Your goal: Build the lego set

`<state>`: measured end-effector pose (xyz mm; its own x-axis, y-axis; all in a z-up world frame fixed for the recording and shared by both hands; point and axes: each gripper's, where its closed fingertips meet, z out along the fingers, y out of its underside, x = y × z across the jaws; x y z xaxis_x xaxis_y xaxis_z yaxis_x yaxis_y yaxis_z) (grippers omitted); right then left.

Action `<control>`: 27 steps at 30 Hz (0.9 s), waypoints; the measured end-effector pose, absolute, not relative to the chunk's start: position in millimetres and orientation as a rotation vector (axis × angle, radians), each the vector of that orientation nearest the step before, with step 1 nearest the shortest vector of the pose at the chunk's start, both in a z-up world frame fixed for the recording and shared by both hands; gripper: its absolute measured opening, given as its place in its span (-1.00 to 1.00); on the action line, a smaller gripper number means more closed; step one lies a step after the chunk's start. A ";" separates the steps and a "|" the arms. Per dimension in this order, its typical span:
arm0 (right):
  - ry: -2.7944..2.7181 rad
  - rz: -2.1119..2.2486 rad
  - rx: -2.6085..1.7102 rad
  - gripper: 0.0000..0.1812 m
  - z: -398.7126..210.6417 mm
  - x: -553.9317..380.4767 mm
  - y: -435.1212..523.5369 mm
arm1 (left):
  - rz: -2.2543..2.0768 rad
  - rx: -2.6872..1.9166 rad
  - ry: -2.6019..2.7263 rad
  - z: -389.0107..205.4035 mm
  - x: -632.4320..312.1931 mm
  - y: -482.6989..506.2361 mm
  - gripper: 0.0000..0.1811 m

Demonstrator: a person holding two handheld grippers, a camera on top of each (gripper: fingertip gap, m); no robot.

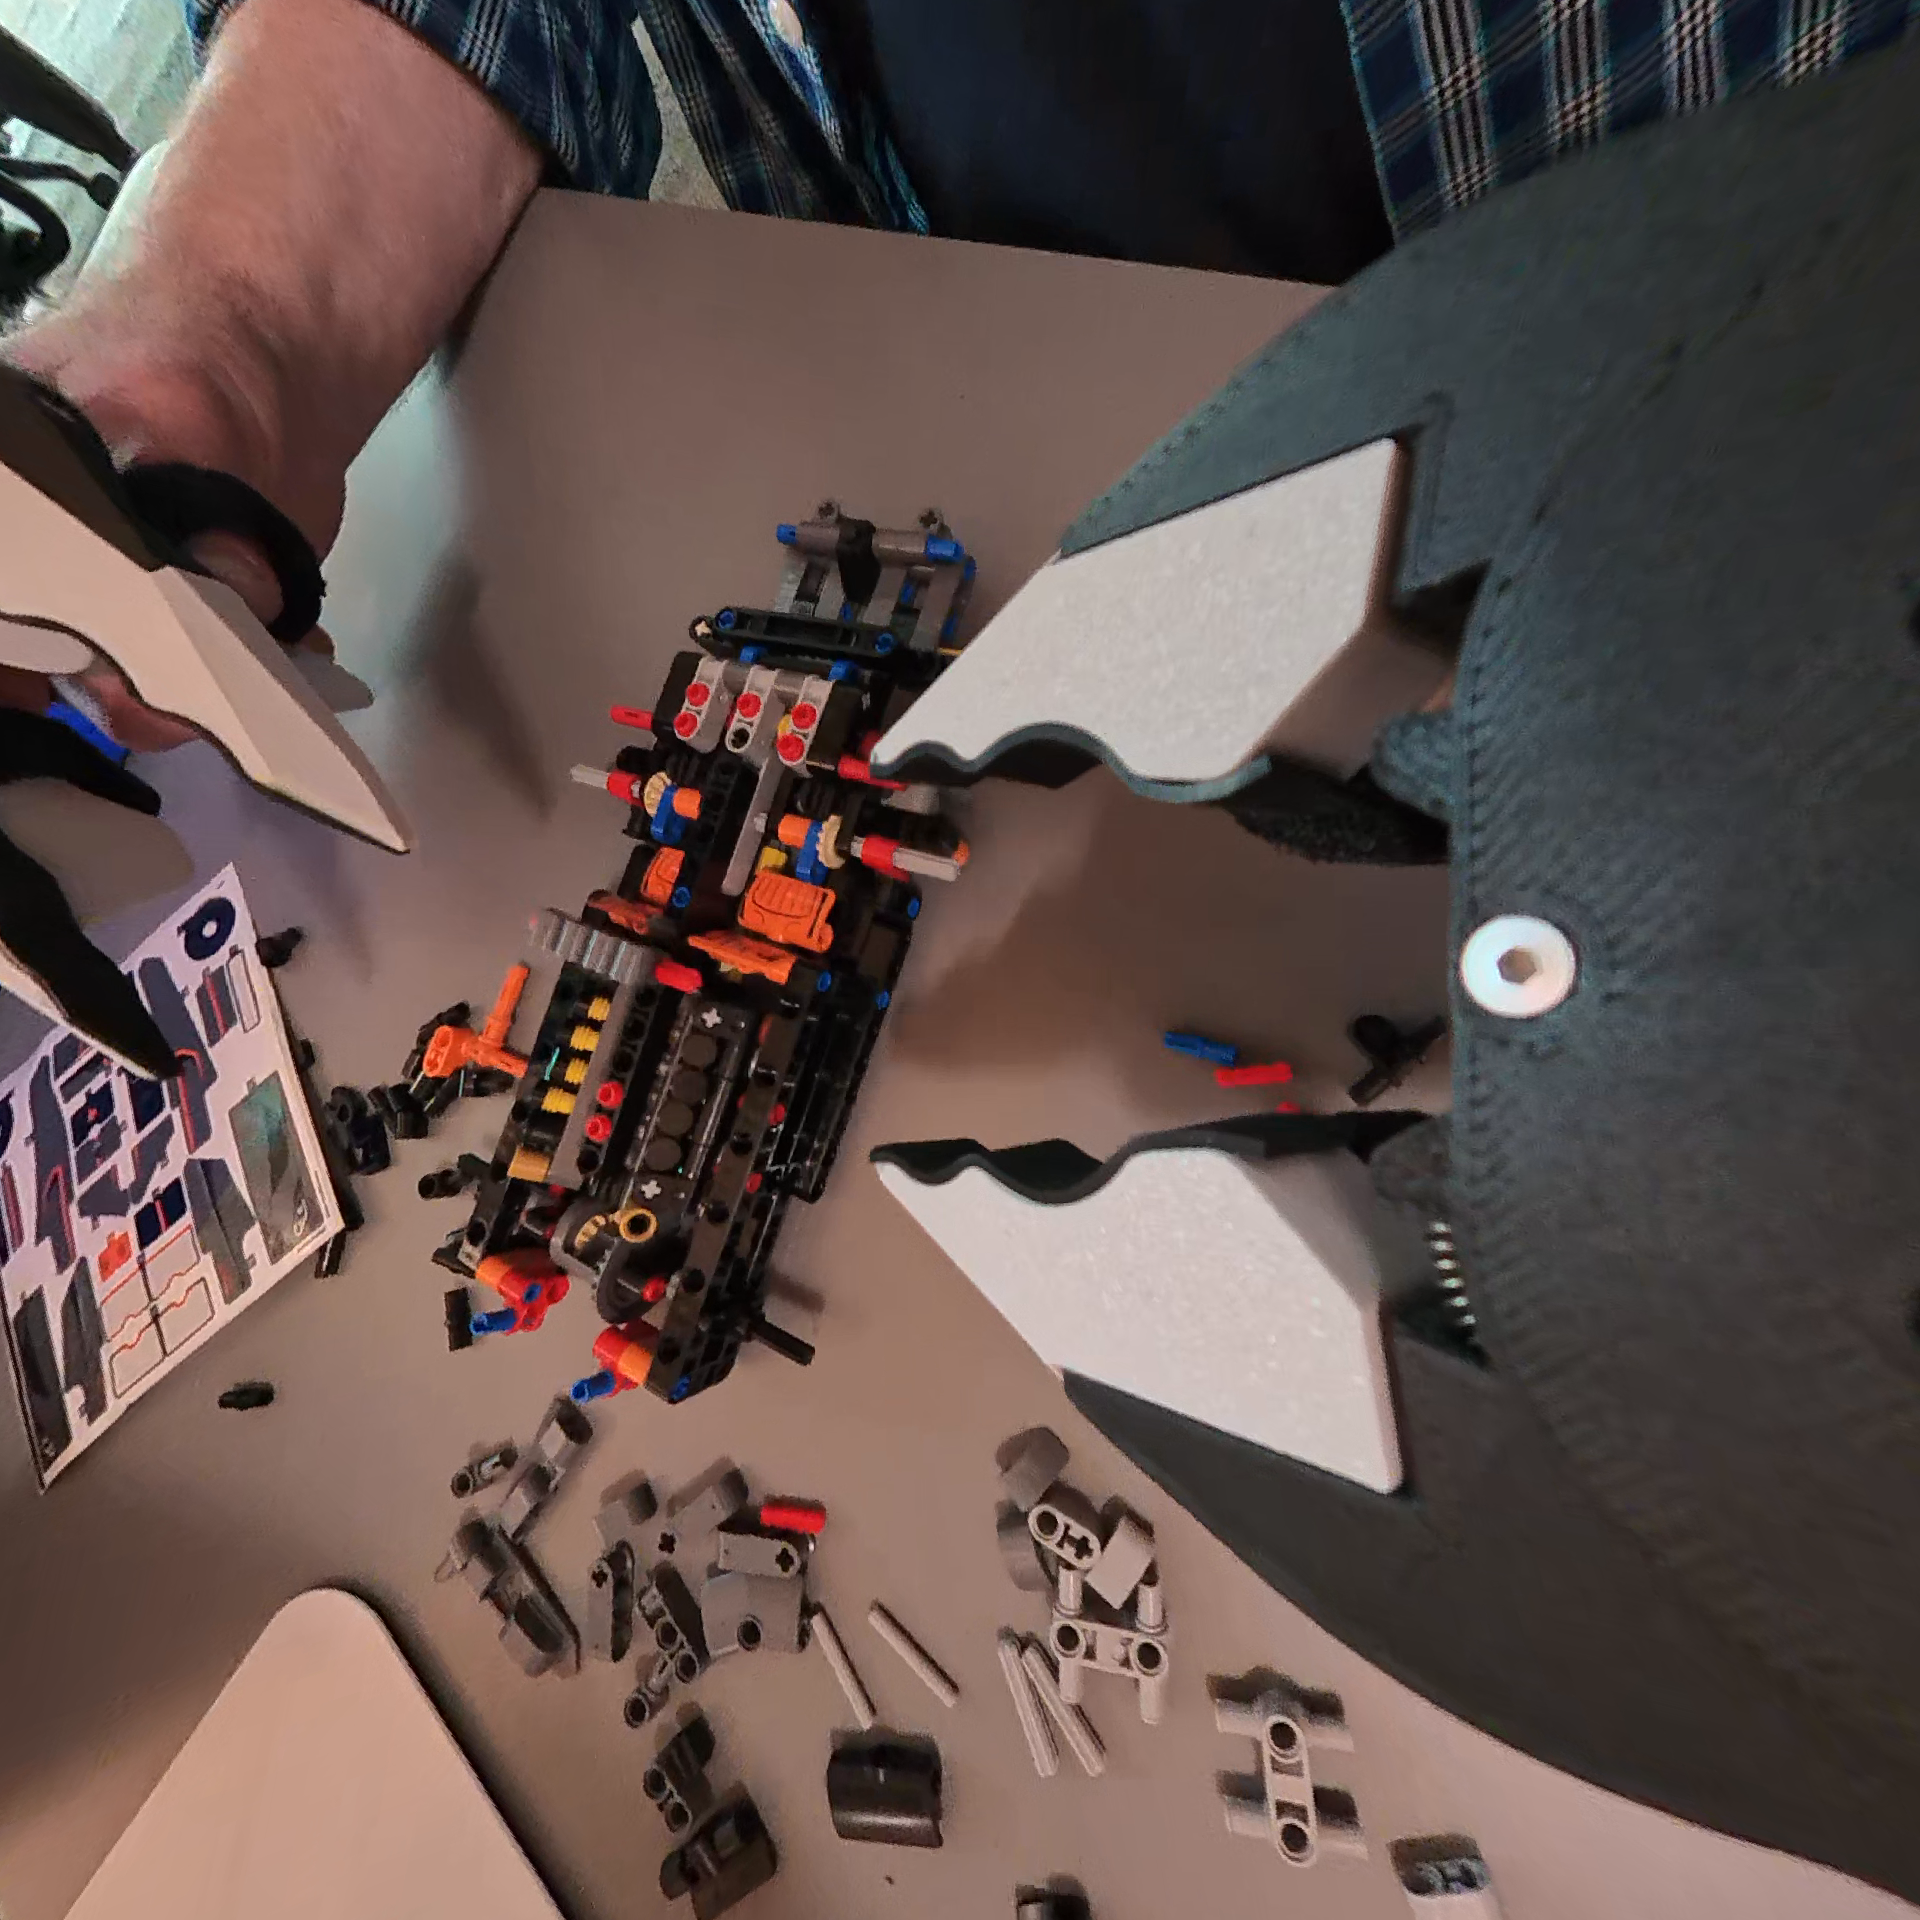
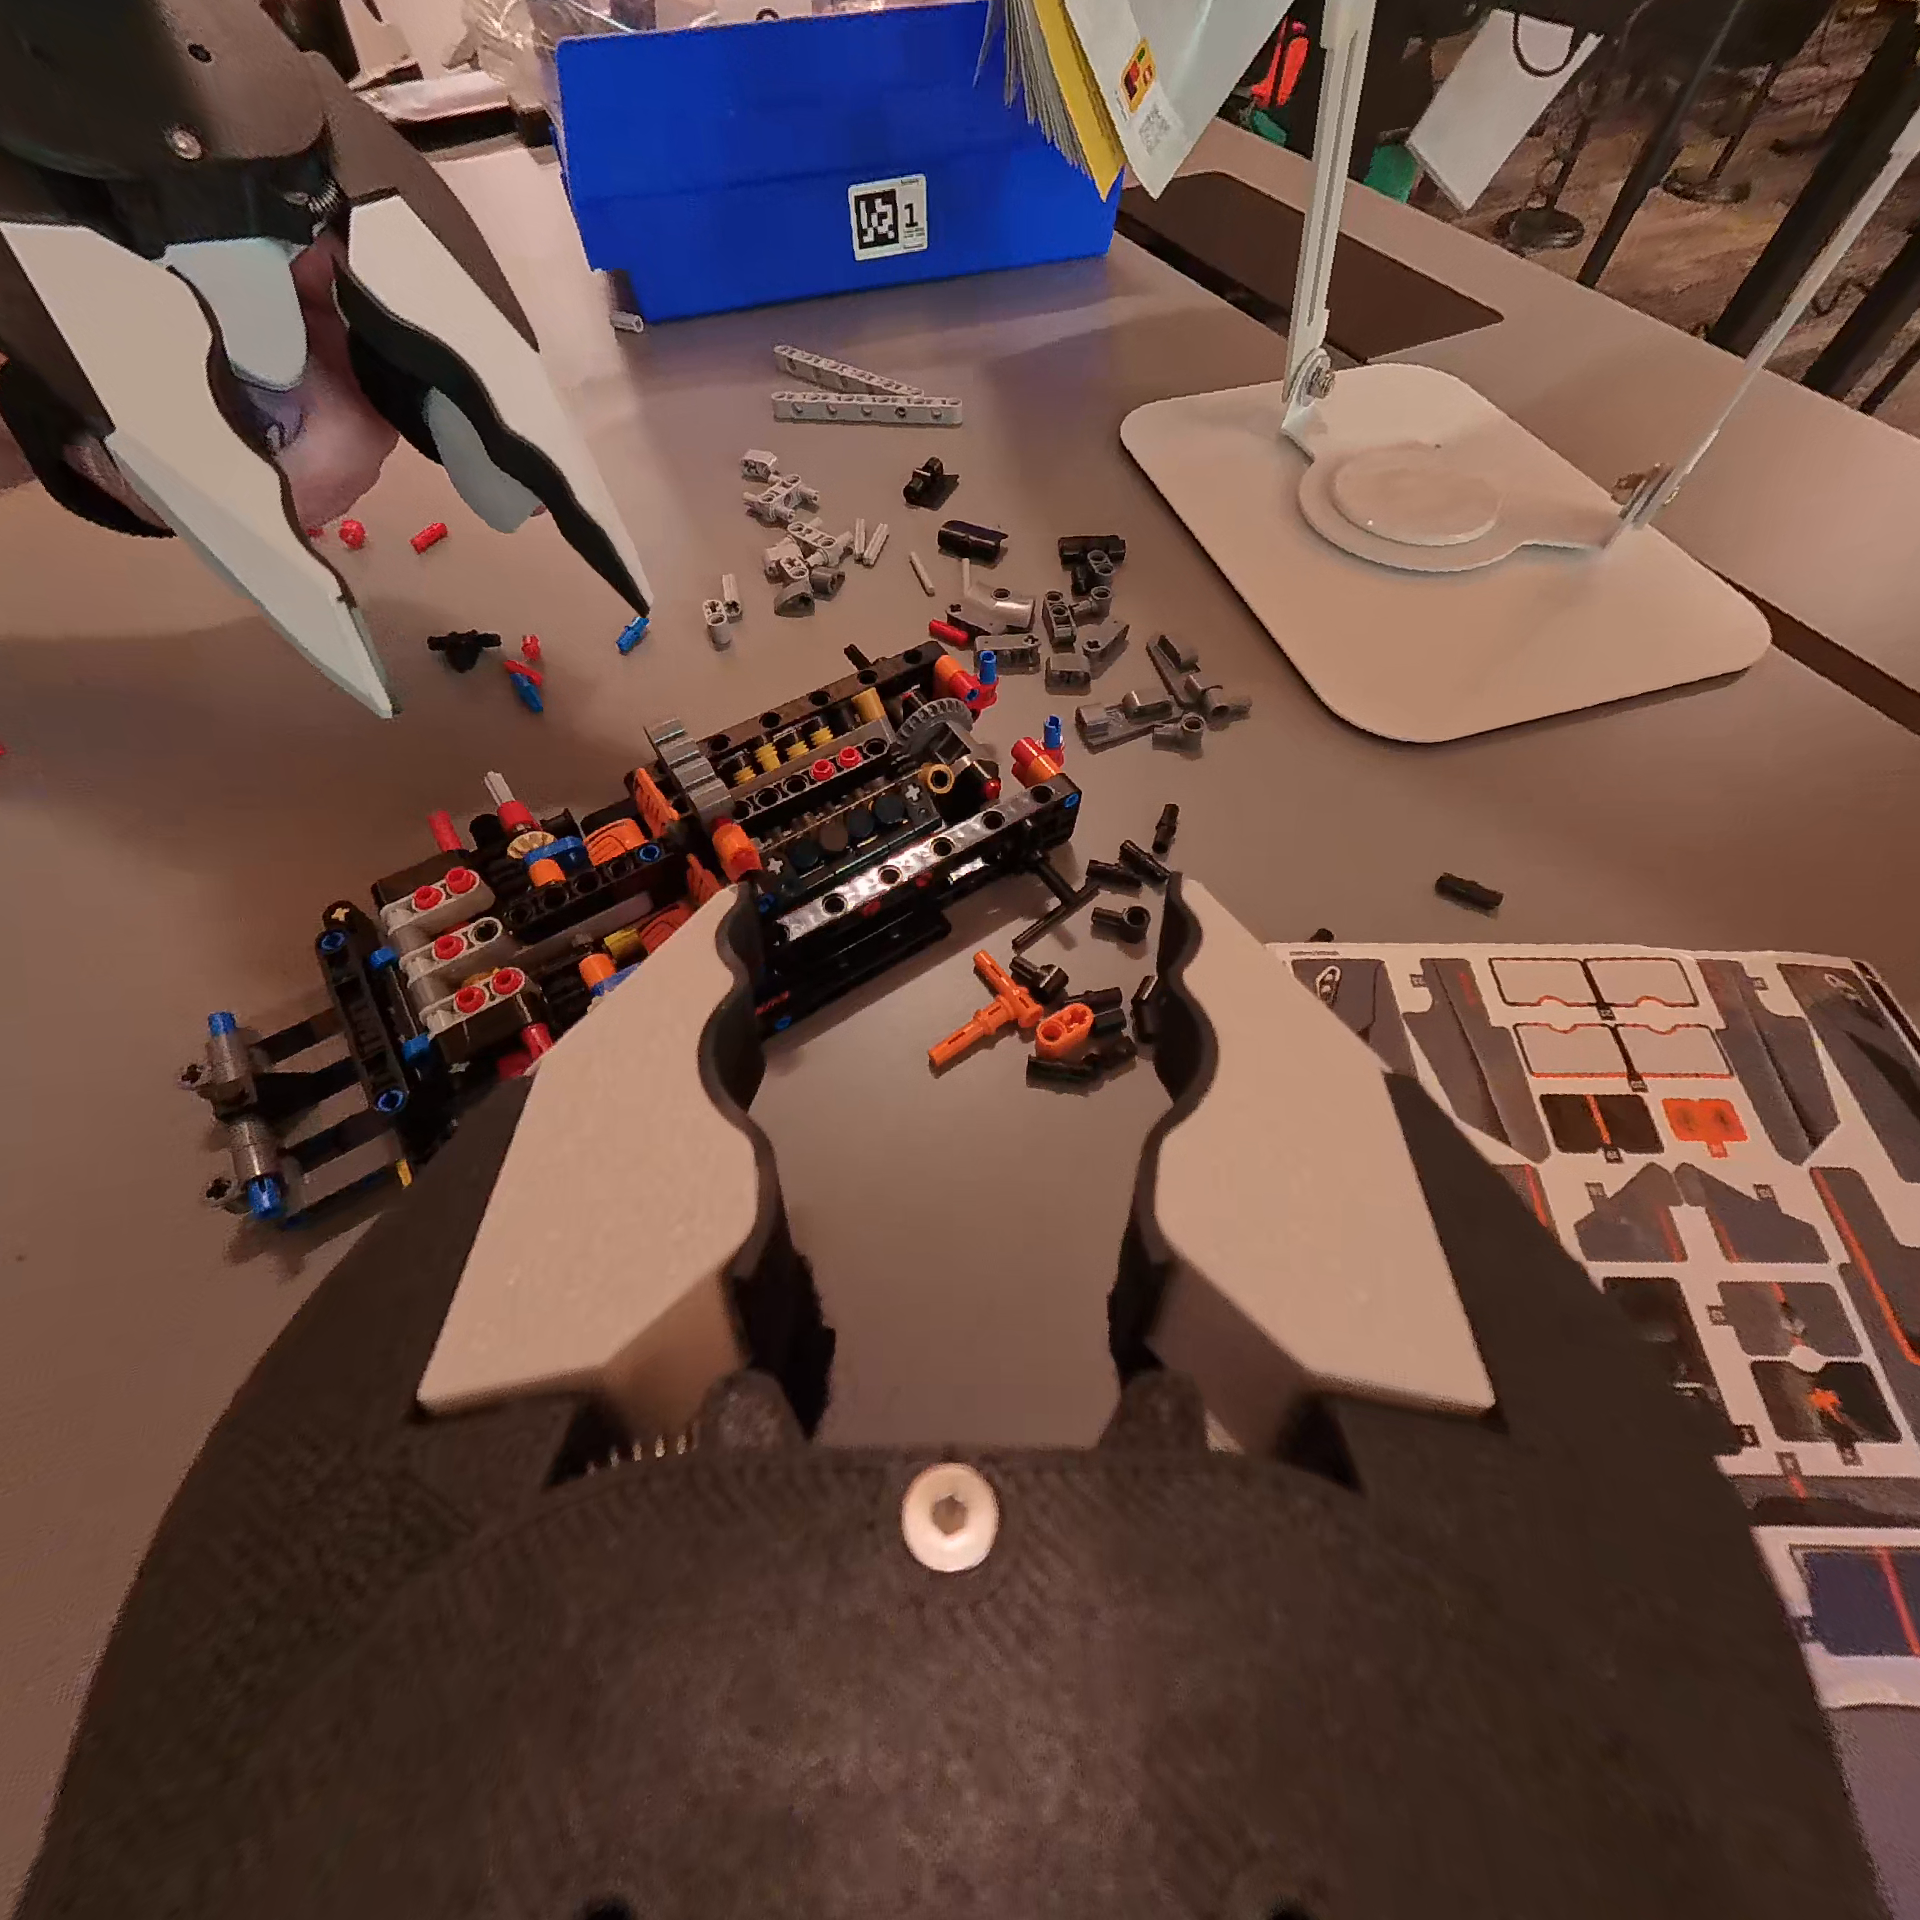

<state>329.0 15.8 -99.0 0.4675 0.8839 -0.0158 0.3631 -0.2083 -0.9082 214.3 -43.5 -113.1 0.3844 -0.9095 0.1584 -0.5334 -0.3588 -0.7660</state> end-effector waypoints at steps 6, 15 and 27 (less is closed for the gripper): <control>-1.066 0.696 -1.779 -0.18 -98.5 328.8 15.0 | -0.786 -2.026 1.229 -111.9 215.7 -46.0 -0.25; -1.058 0.700 -1.782 -0.17 -98.5 330.1 15.6 | -0.799 -2.030 1.238 -114.8 221.5 -48.7 -0.26; -1.054 0.700 -1.781 -0.18 -97.5 330.8 15.9 | -0.821 -2.035 1.217 -114.0 224.3 -52.2 -0.27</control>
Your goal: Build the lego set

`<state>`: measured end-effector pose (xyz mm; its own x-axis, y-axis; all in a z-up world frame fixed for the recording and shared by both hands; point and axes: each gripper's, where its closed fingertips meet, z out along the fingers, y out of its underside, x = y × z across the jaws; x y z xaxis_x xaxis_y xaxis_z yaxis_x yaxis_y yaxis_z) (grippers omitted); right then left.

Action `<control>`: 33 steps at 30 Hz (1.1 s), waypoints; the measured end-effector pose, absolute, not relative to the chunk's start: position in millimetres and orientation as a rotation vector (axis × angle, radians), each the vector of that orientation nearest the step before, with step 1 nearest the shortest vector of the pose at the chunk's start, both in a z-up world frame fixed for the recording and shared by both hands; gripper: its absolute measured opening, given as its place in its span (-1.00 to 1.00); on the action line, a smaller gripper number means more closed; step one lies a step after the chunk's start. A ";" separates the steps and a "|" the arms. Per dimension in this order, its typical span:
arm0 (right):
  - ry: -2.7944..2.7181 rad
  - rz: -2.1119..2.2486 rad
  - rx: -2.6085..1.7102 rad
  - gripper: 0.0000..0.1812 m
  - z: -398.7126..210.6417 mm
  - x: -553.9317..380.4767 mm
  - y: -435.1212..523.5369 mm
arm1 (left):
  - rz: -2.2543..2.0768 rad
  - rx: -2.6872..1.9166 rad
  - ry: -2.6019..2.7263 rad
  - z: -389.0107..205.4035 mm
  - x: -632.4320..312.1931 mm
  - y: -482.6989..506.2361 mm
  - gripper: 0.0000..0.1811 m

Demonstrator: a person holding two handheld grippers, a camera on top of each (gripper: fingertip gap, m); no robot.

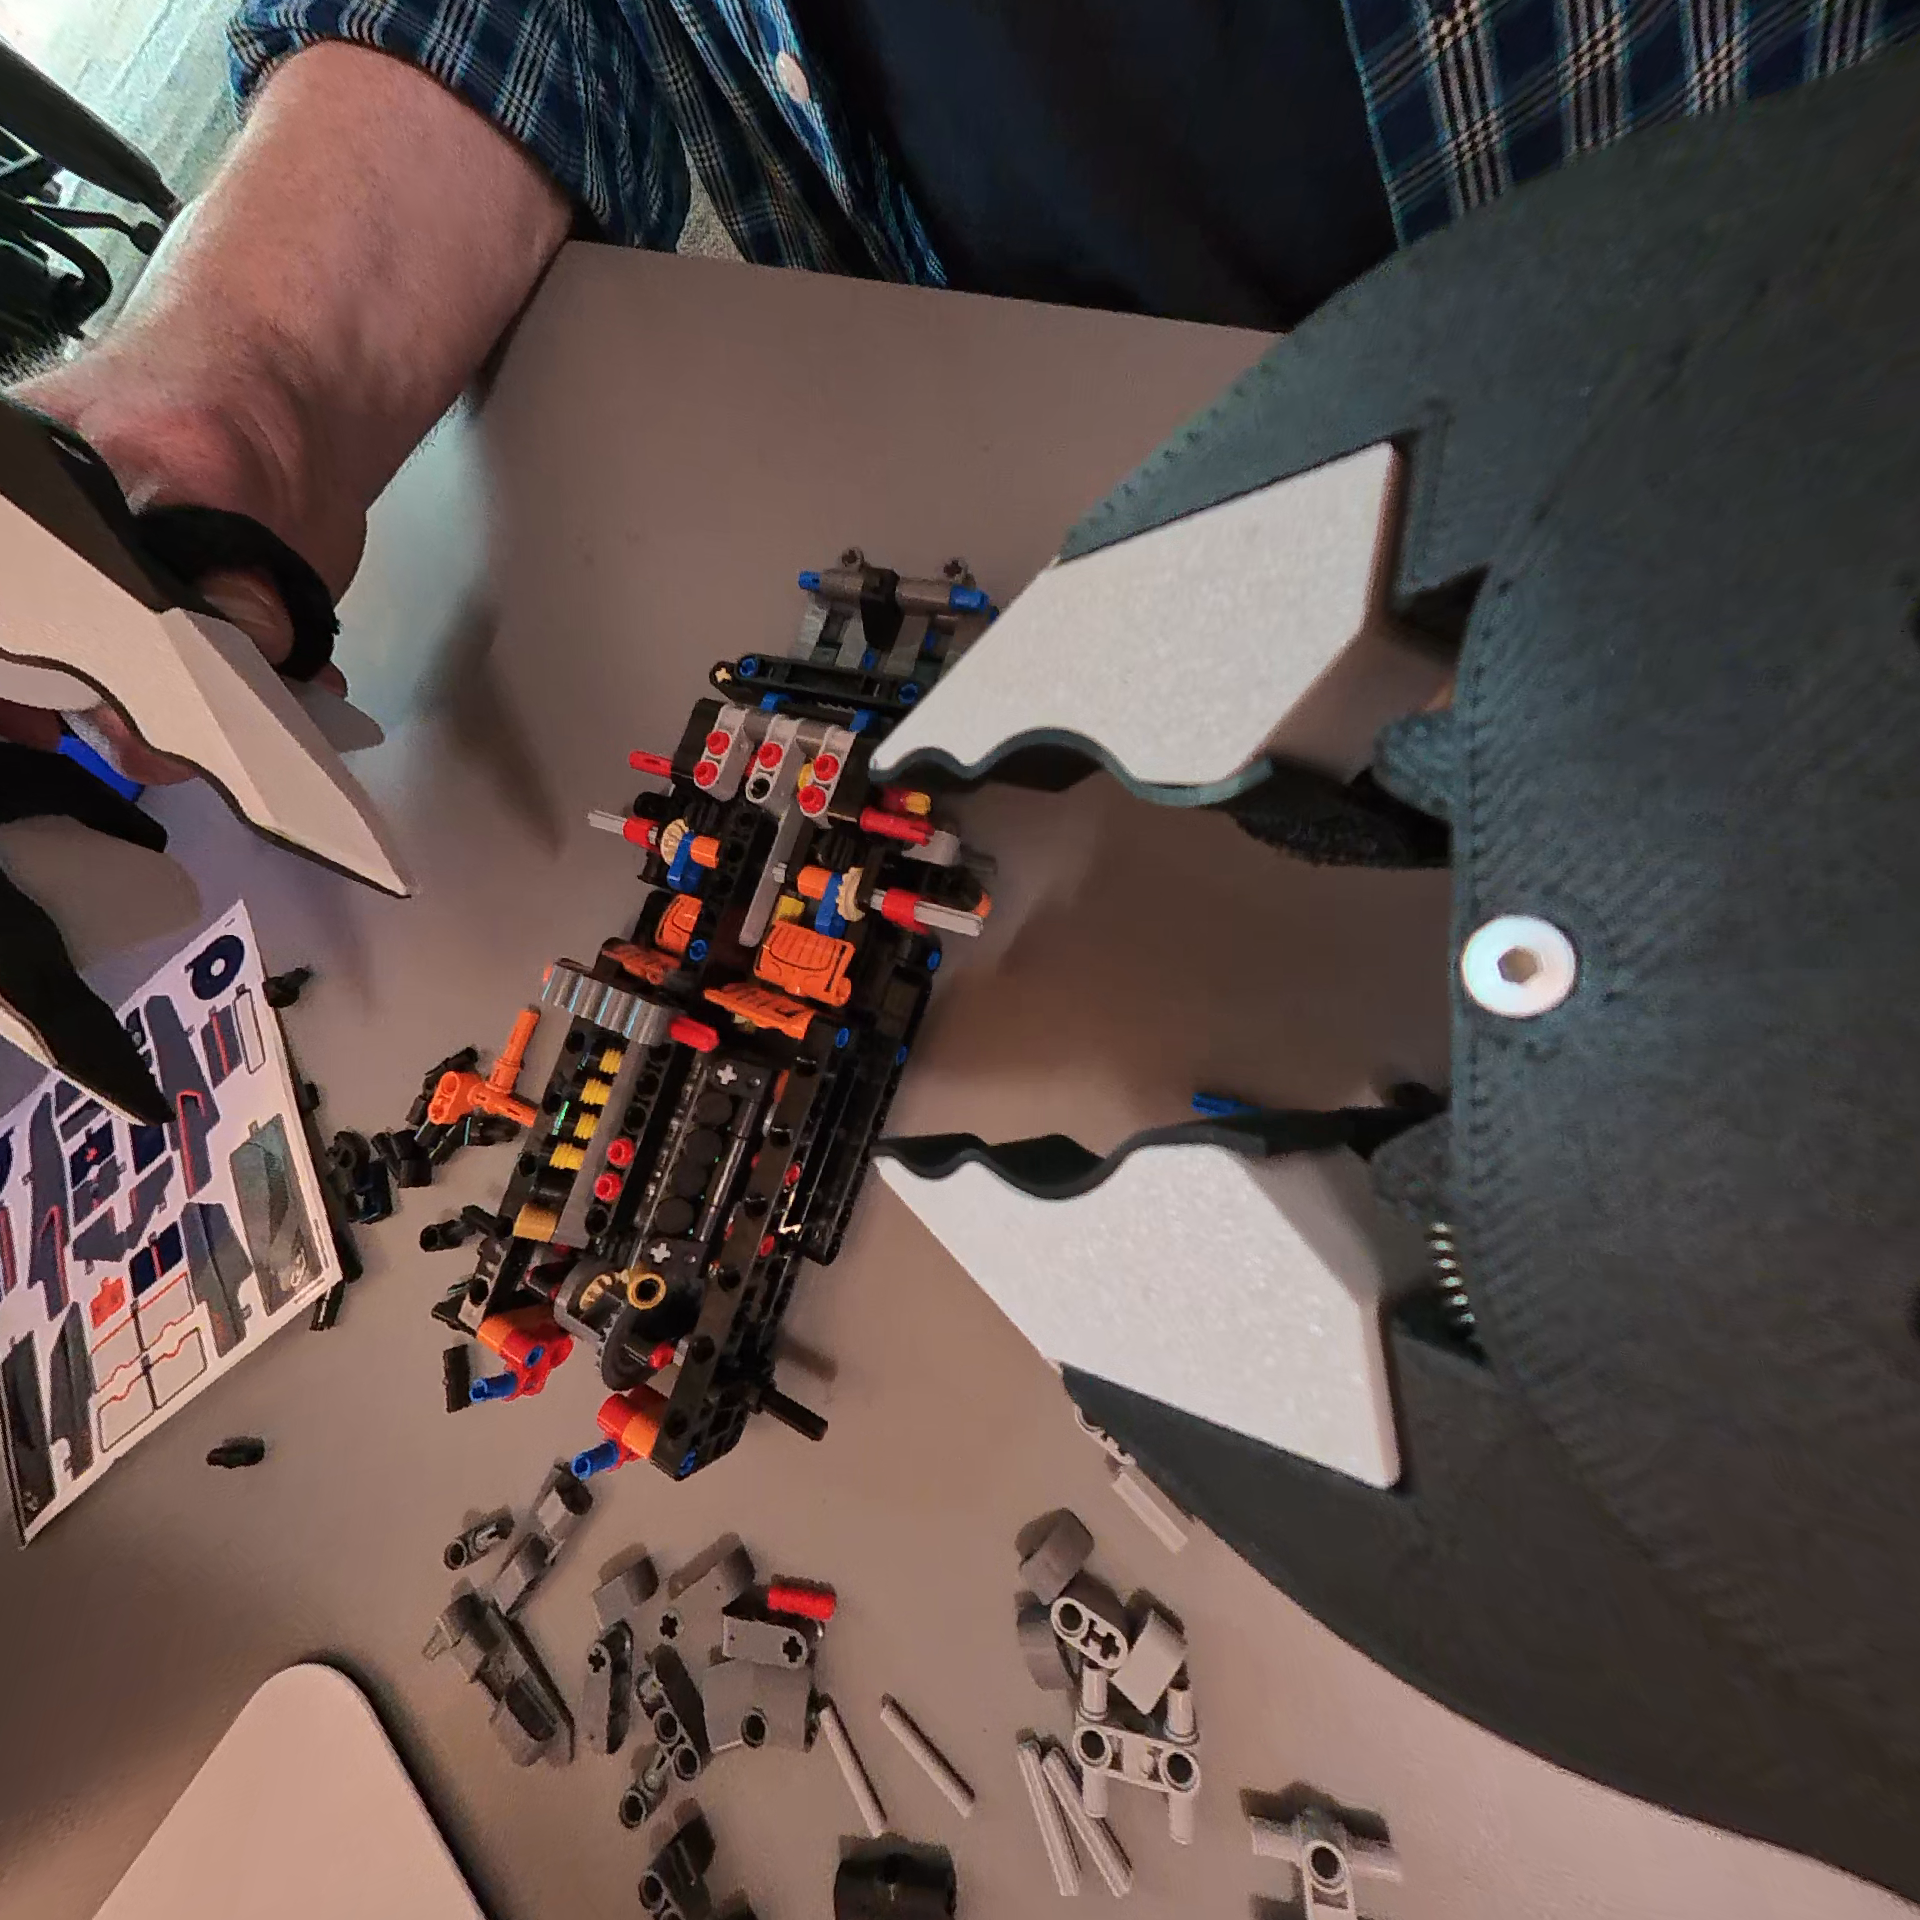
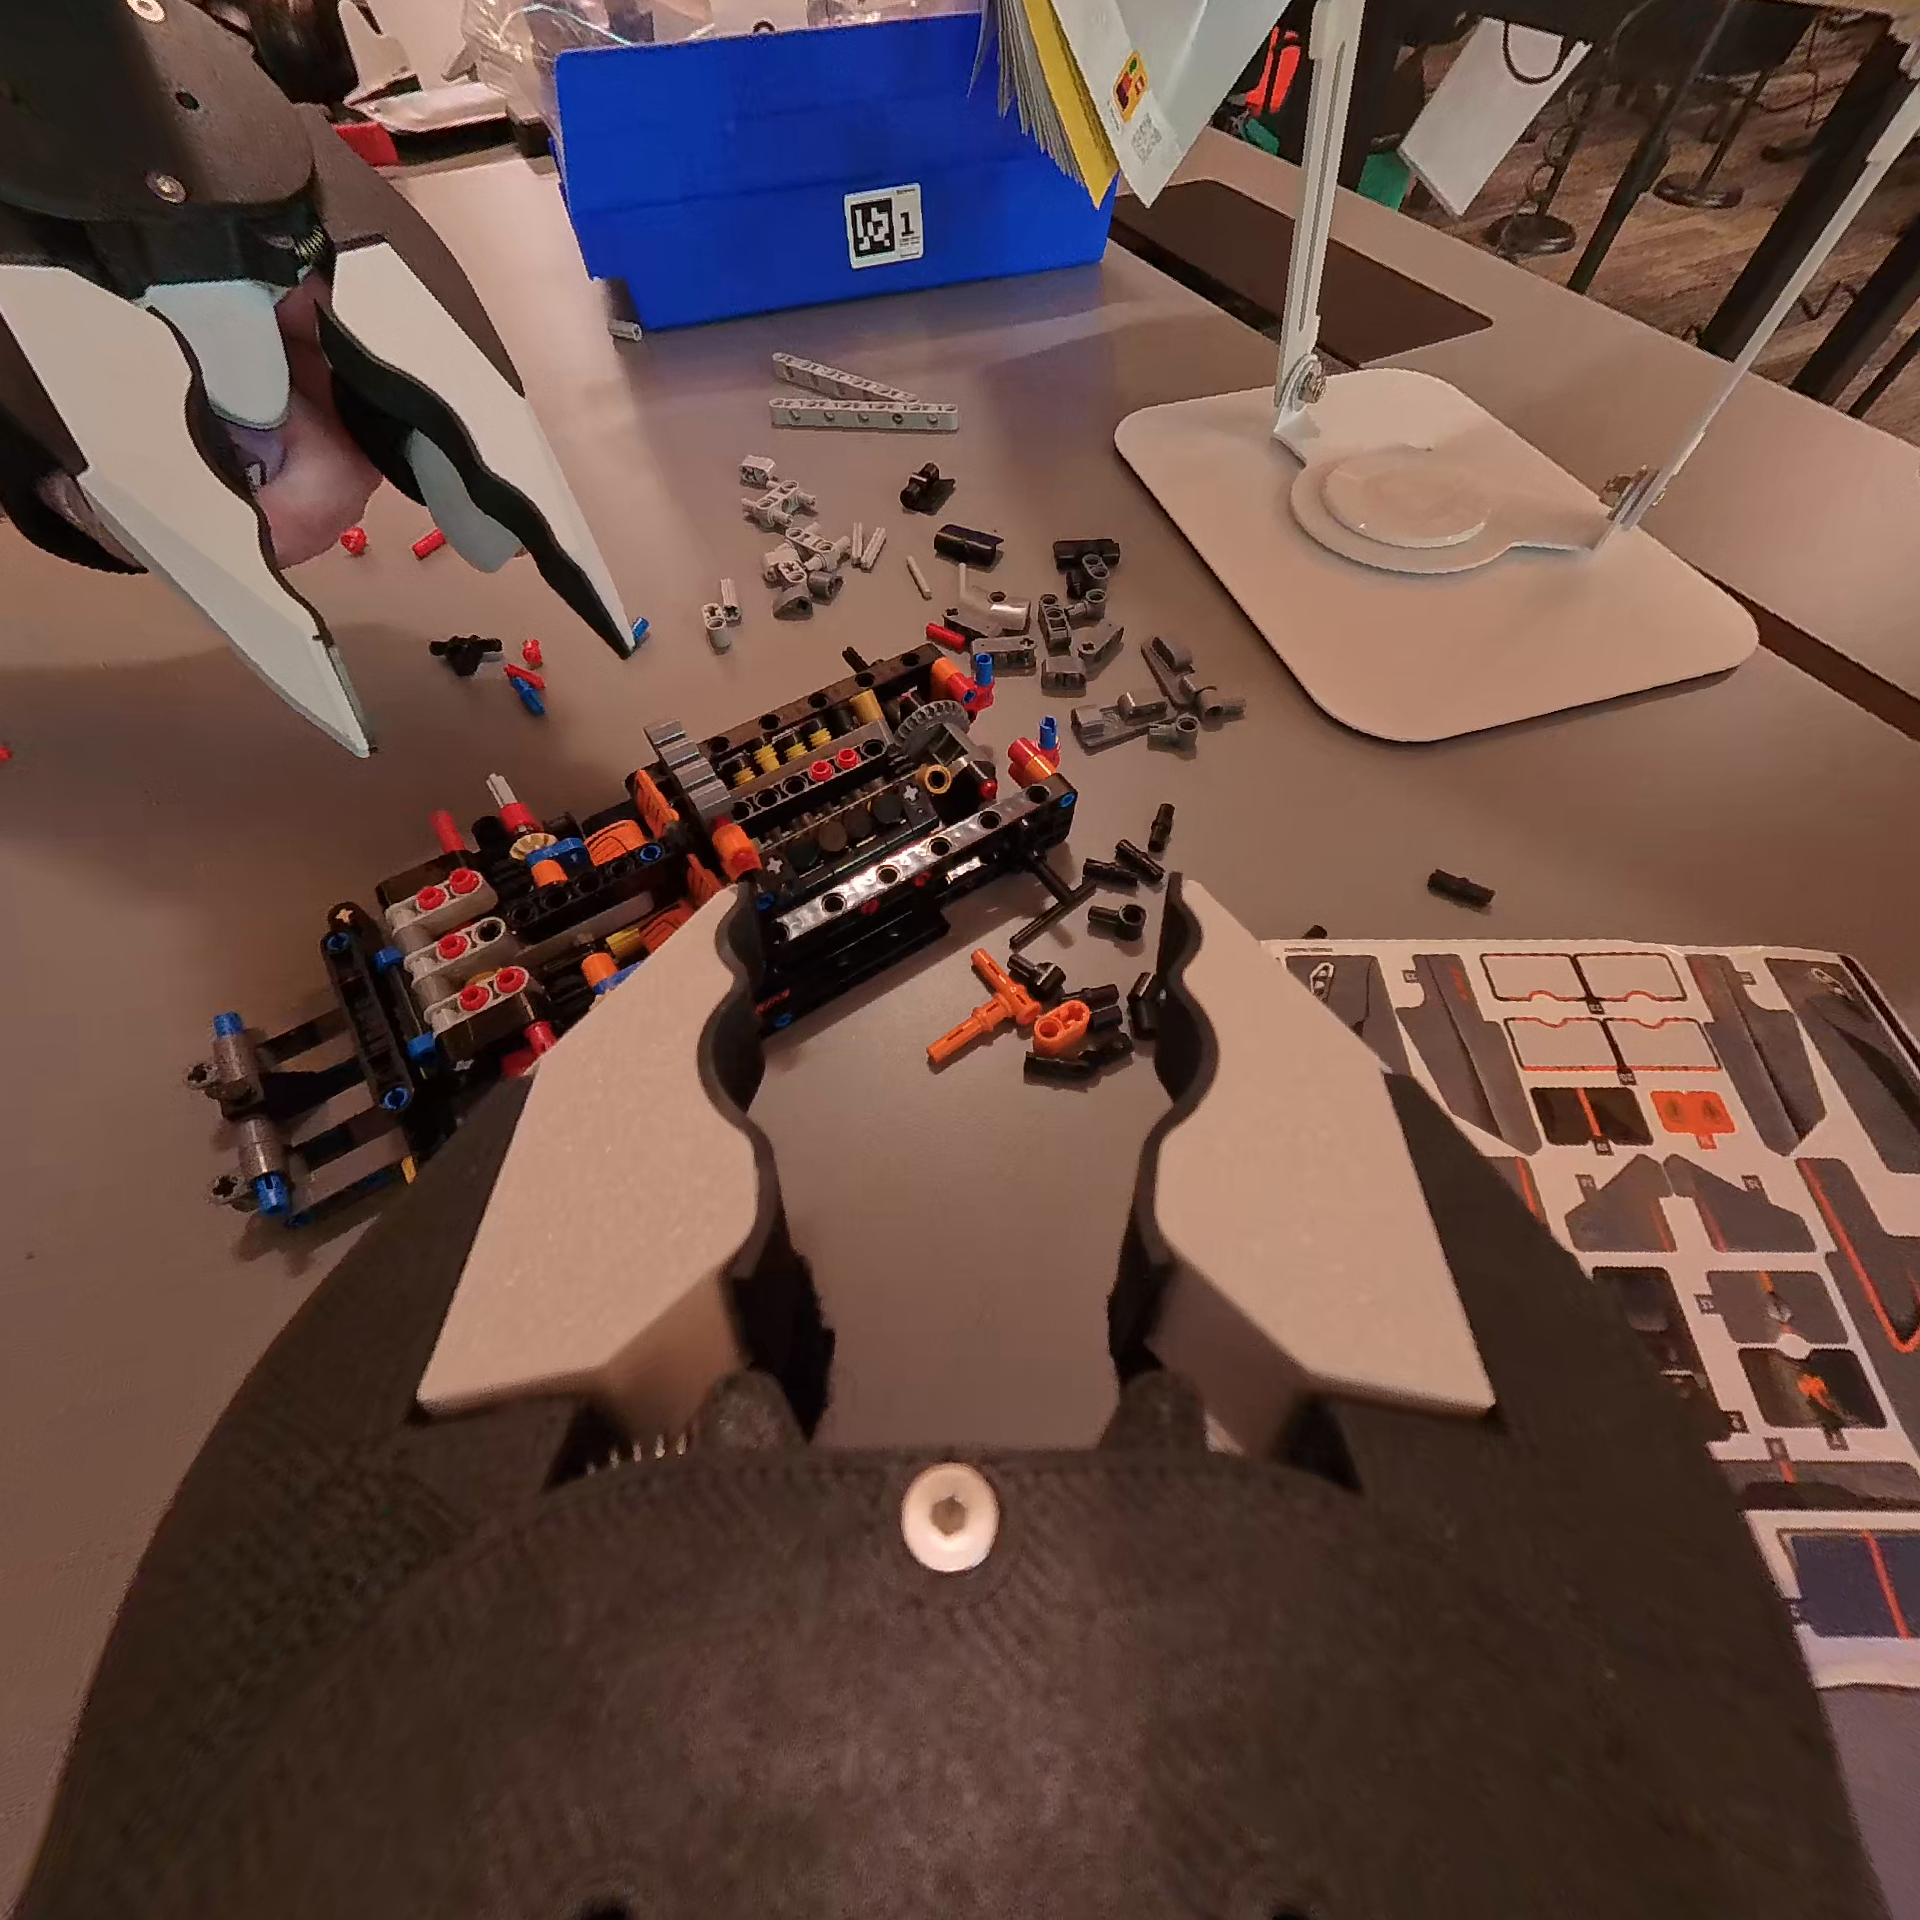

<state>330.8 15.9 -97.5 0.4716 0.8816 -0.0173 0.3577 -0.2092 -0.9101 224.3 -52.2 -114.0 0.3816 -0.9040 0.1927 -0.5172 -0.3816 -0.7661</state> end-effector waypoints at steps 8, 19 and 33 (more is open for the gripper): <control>-1.048 0.698 -1.779 -0.18 -95.8 332.3 16.1 | -0.827 -2.036 1.215 -113.2 225.7 -54.2 -0.28; -1.047 0.724 -1.776 -0.34 -91.1 338.8 14.2 | -0.795 -2.061 1.197 -113.7 210.5 -61.0 -0.31; -1.519 0.772 -1.784 -0.87 -127.9 331.3 -43.1 | -0.694 -2.095 1.382 -137.1 209.4 -82.4 -0.47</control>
